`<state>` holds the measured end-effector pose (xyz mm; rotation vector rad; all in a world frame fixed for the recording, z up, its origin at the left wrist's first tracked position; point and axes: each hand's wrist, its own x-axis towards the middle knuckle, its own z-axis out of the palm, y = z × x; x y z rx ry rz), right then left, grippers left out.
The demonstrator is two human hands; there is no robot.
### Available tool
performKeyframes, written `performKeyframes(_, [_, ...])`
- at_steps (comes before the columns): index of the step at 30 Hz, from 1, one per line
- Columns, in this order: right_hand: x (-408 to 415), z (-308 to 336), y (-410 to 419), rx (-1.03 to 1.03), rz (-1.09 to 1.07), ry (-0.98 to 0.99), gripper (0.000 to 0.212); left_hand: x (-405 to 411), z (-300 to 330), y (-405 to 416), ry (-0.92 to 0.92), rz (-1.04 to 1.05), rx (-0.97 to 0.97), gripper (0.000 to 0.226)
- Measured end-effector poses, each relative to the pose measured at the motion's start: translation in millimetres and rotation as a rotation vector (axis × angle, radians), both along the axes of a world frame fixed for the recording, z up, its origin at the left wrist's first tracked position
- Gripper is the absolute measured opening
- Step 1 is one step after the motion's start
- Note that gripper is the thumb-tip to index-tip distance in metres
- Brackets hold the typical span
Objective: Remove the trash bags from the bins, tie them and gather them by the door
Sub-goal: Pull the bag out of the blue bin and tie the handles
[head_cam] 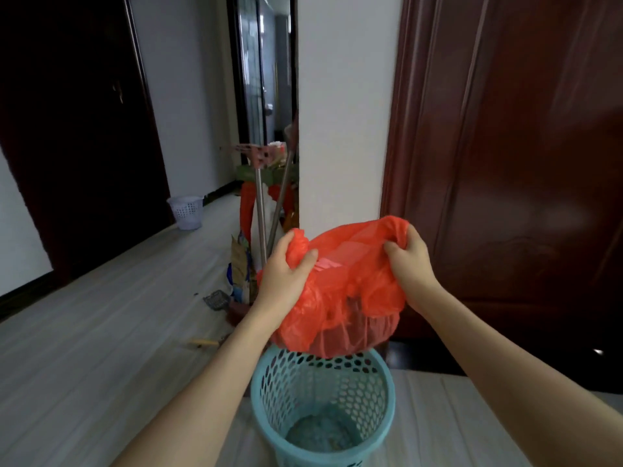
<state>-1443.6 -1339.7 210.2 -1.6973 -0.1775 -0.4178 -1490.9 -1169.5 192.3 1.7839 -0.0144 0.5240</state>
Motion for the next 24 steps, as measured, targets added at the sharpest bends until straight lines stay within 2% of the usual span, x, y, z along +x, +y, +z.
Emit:
performKeyframes(4, [-40, 24, -38, 0.086, -0.003, 0.033, 0.039, -25, 20, -24, -0.025, -0.139, 0.017, 0.070])
performKeyframes(9, [-90, 22, -94, 0.108, -0.036, 0.203, 0.040, -54, 11, -71, 0.110, -0.308, 0.169, 0.103])
performKeyframes(15, [-137, -11, -164, 0.087, -0.121, 0.330, 0.027, -78, -25, -123, 0.193, -0.402, 0.316, 0.065])
performKeyframes(20, [-190, -66, -226, -0.027, -0.246, 0.490, 0.025, -110, -77, -177, 0.330, -0.431, 0.516, 0.046])
performKeyframes(24, [-225, -116, -264, -0.091, -0.262, 0.683, 0.019, -124, -117, -215, 0.367, -0.399, 0.695, 0.034])
